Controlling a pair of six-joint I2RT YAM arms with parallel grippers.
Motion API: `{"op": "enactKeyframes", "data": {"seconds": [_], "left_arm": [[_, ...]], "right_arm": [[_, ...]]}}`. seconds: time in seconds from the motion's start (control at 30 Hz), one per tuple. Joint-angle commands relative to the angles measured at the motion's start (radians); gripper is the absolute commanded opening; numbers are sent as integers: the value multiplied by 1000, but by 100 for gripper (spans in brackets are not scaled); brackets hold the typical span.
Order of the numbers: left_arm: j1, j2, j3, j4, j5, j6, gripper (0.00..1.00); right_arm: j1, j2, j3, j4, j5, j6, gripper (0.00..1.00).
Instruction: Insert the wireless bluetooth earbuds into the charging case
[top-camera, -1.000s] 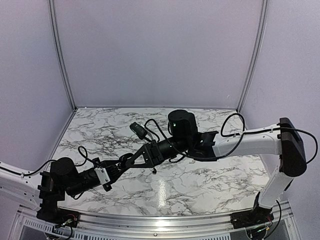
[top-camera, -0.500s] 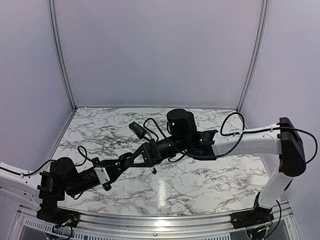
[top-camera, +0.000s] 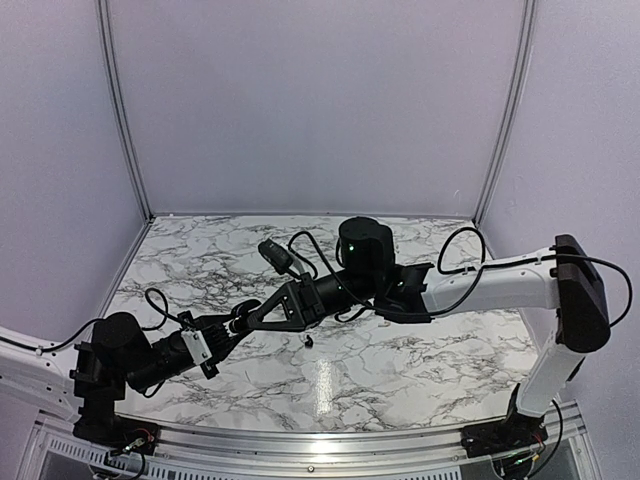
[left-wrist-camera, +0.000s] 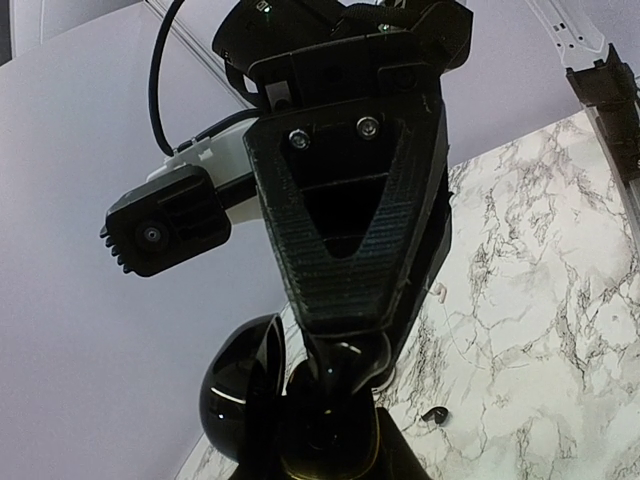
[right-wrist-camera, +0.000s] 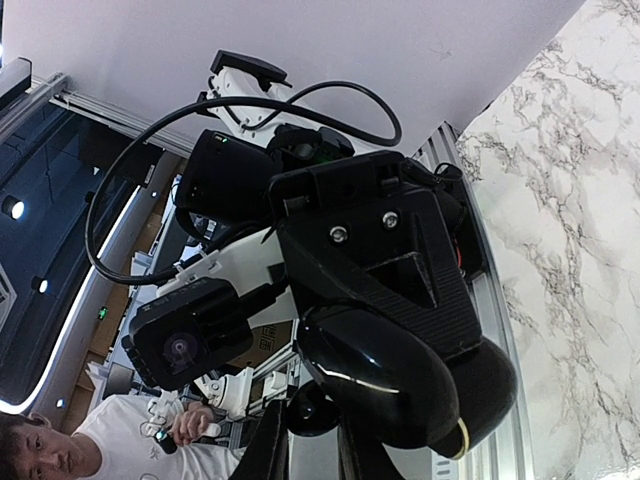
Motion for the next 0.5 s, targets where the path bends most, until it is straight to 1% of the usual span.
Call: {"op": "enactKeyframes", "data": {"seconds": [0.0, 0.27, 0.47], "left_arm": [[-10, -22, 7, 78, 30, -4, 0], [-12, -18, 6, 77, 28, 0, 0], [-18, -17, 5, 78, 16, 11, 0]], "right_arm": [[-9, 34, 13, -45, 36, 11, 10], [7, 59, 53, -75, 31, -5, 12], [9, 60, 73, -138, 65, -32, 13]]}}
